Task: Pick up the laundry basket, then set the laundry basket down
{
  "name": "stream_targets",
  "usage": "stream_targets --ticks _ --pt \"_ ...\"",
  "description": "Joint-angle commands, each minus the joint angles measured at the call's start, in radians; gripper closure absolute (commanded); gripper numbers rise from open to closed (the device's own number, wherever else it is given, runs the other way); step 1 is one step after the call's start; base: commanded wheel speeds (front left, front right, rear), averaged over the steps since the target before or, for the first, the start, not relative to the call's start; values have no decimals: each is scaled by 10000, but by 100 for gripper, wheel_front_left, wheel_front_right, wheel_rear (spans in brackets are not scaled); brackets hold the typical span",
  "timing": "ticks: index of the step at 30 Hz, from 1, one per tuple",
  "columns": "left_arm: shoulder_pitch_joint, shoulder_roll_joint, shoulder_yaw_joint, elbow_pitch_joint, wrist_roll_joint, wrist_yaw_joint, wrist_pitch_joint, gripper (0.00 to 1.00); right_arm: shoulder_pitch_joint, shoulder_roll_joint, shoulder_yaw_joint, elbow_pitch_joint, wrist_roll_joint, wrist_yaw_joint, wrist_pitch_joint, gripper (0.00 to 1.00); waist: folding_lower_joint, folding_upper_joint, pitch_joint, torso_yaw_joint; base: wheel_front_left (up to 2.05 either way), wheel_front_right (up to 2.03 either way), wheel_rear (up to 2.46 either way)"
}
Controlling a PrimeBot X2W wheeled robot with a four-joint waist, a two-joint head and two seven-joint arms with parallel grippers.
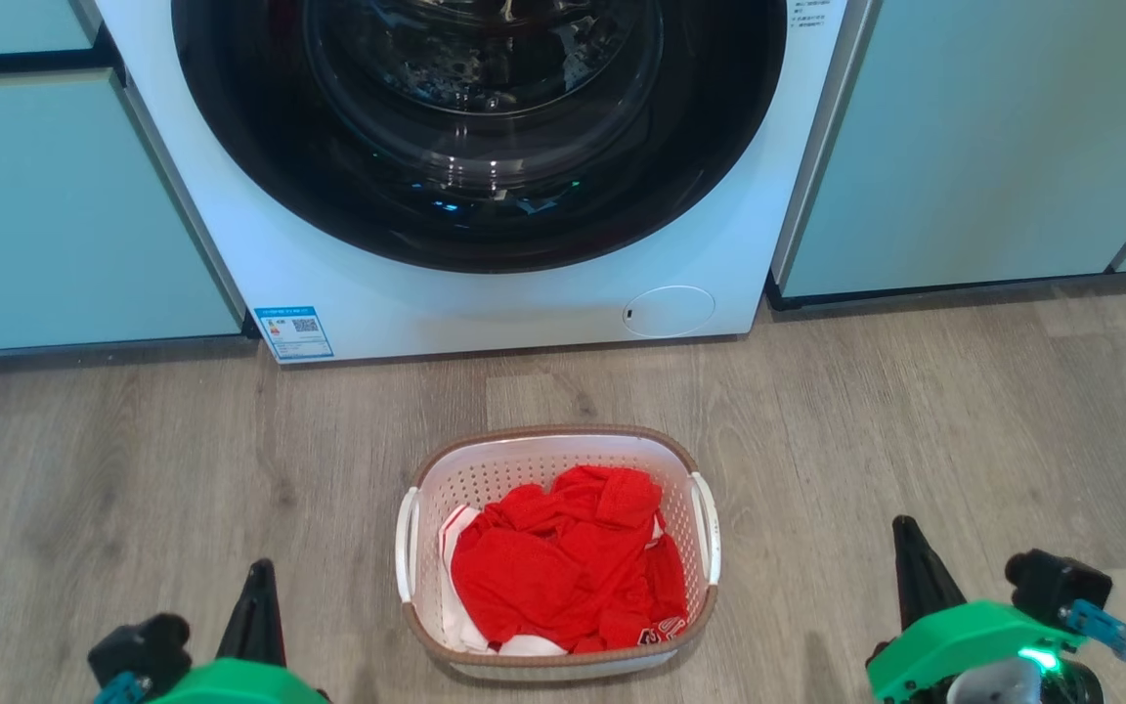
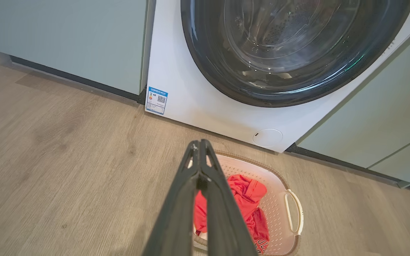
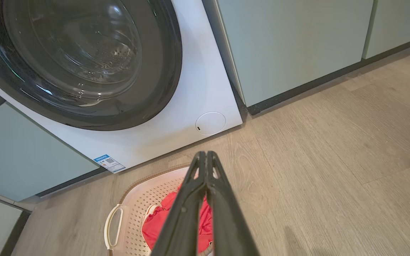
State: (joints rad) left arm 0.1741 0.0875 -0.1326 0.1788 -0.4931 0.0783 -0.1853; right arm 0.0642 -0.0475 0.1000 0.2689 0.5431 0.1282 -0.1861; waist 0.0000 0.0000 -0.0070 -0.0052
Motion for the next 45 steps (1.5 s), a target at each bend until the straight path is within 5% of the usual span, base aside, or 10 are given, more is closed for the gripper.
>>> stream_targets --ticks 1,45 --pt "-475 60 211 -241 -275 -72 54 100 -563 -177 -43 -312 286 6 42 100 0 0 1 1 0 0 0" --pt "-1504 17 1011 139 -5322 -977 1198 100 -1061 -279 -747 -296 5125 14 1175 100 0 0 47 24 0 0 0"
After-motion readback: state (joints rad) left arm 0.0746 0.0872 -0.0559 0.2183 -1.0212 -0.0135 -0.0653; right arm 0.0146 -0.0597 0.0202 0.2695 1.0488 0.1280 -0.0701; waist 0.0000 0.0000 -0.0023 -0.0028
